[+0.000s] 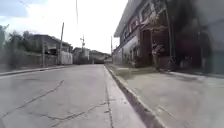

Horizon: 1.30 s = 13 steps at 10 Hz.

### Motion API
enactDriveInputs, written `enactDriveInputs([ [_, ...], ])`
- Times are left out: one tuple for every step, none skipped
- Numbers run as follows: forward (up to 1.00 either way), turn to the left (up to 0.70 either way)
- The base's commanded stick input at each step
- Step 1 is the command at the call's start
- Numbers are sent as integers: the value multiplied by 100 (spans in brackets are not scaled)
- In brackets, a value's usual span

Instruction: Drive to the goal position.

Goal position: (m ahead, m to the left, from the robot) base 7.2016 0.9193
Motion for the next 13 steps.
enactDriveInputs([
  [8,0],
  [19,0],
  [36,0],
  [94,0],
  [97,0],
  [98,14],
  [98,38],
  [96,37],
  [96,37],
  [96,37],
  [96,21],
  [97,0],
  [98,0],
])
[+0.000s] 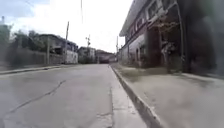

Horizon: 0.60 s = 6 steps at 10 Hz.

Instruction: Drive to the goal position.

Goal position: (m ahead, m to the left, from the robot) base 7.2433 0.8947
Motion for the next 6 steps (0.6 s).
enactDriveInputs([
  [98,0],
  [98,0],
  [98,0],
  [98,0],
  [98,0],
  [98,0],
])
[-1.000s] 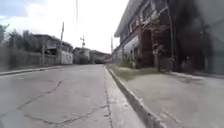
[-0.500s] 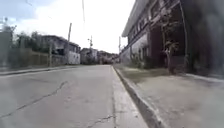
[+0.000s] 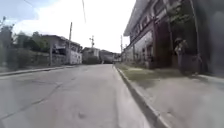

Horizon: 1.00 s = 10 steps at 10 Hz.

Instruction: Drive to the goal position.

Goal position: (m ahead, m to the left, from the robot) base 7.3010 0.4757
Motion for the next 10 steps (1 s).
enactDriveInputs([
  [98,0],
  [98,5],
  [98,19],
  [98,34],
  [98,37],
  [98,38],
  [98,37],
  [98,30],
  [98,18],
  [98,5],
])
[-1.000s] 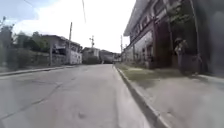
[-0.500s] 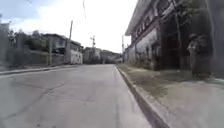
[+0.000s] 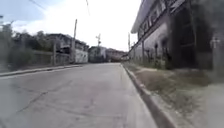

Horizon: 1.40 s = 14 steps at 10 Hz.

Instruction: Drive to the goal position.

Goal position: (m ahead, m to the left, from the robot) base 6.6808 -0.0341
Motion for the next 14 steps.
enactDriveInputs([
  [98,0],
  [98,0],
  [98,0],
  [100,0],
  [100,0],
  [100,0],
  [100,0],
  [100,0],
  [80,0],
  [40,0],
  [0,0],
  [0,0],
  [0,0],
  [0,0],
])
